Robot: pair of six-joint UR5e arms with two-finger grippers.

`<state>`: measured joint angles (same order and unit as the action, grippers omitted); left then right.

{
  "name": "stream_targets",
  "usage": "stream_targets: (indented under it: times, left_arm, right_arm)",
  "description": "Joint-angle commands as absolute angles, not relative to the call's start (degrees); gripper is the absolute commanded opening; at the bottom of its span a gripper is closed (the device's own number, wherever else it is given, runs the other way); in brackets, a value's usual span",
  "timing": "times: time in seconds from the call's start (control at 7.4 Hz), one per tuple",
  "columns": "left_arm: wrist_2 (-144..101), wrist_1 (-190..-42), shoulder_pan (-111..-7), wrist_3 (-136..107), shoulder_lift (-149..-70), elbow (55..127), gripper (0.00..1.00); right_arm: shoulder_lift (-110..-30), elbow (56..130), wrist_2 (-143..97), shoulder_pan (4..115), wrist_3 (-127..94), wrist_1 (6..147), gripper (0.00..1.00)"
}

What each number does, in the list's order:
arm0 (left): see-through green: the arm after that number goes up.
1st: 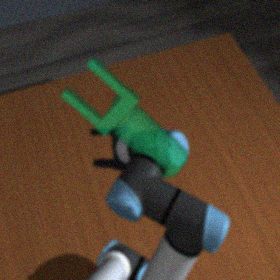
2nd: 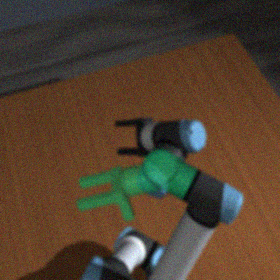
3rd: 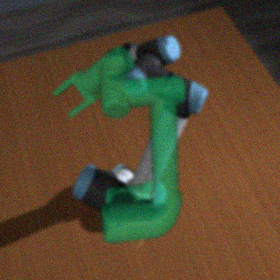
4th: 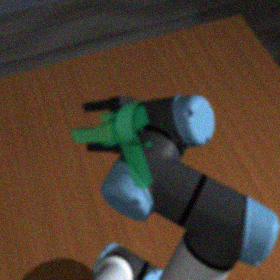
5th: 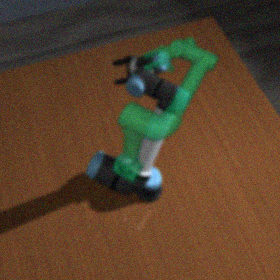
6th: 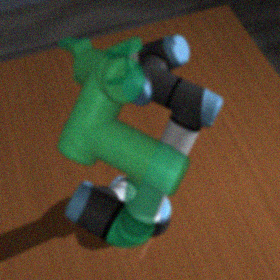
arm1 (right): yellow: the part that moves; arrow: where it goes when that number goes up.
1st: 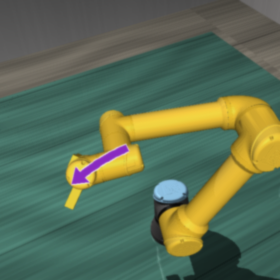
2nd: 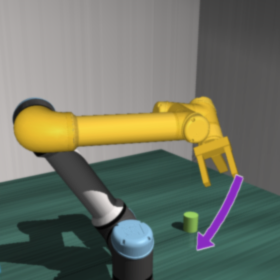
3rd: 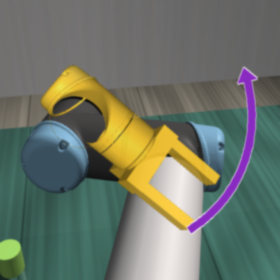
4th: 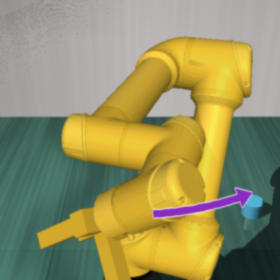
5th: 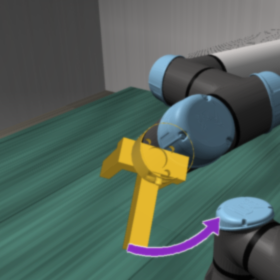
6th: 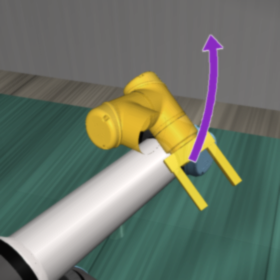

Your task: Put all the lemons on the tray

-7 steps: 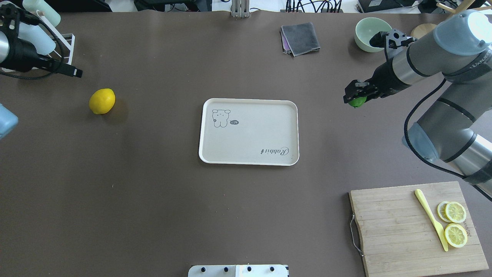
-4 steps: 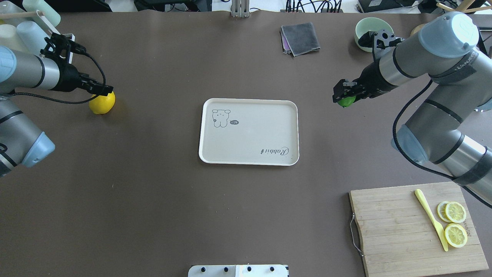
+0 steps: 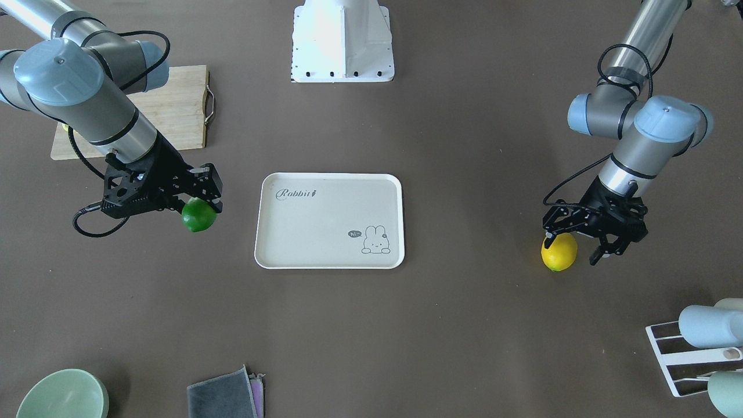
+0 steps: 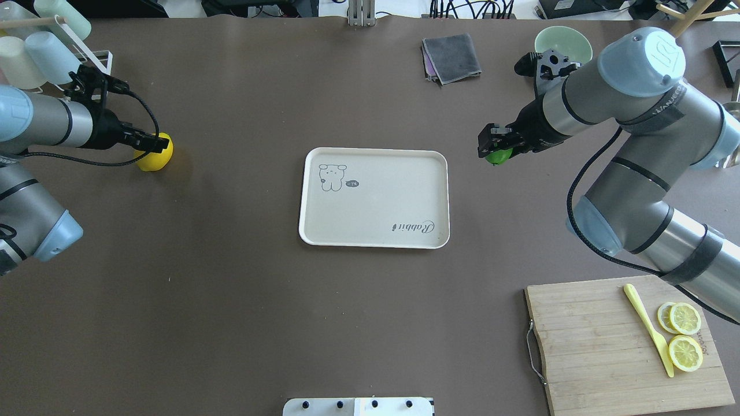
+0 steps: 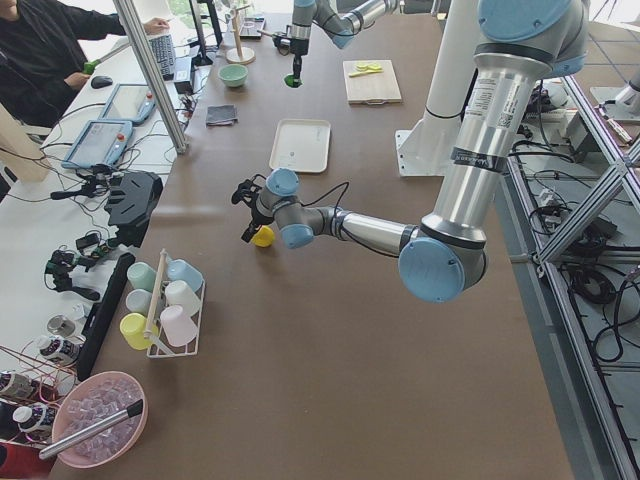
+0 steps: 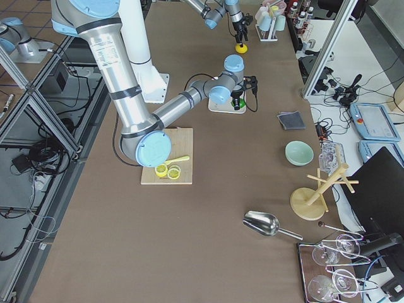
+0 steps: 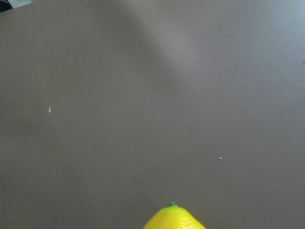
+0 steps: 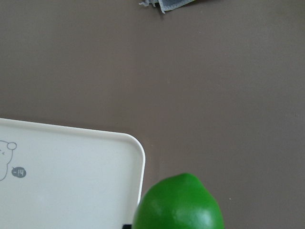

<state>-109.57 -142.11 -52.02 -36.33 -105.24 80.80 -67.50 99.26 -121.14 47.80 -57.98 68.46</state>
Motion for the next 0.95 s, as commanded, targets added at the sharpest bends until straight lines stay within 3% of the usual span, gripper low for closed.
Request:
stream_targets:
  times: [0.0,0.54,0.68,0.81]
  left_arm:
    - [-109.7,-142.1,-51.8,-37.1,-105.3,79.1,0.97]
    - [-109.8,-142.1,-51.1,-37.1,-105.3,78.8,0.97]
    - [-109.8,-142.0,-51.0,-37.1,-105.4,79.0,0.93]
    - [-109.7,-142.1,-50.5,-37.2,-105.4,78.8,0.53]
  right_arm:
    - [-66.9,99.3,-120.6,46.7,-58.2,68.5,0.0]
    - [-65.0,98.5,-117.0,43.0,-58.8,68.5,0.0]
    - [-65.0,98.4,-116.6,42.8,-58.8,68.5,0.0]
    - [-65.0,98.4,-116.6,42.6,-58.9,68.6,0.0]
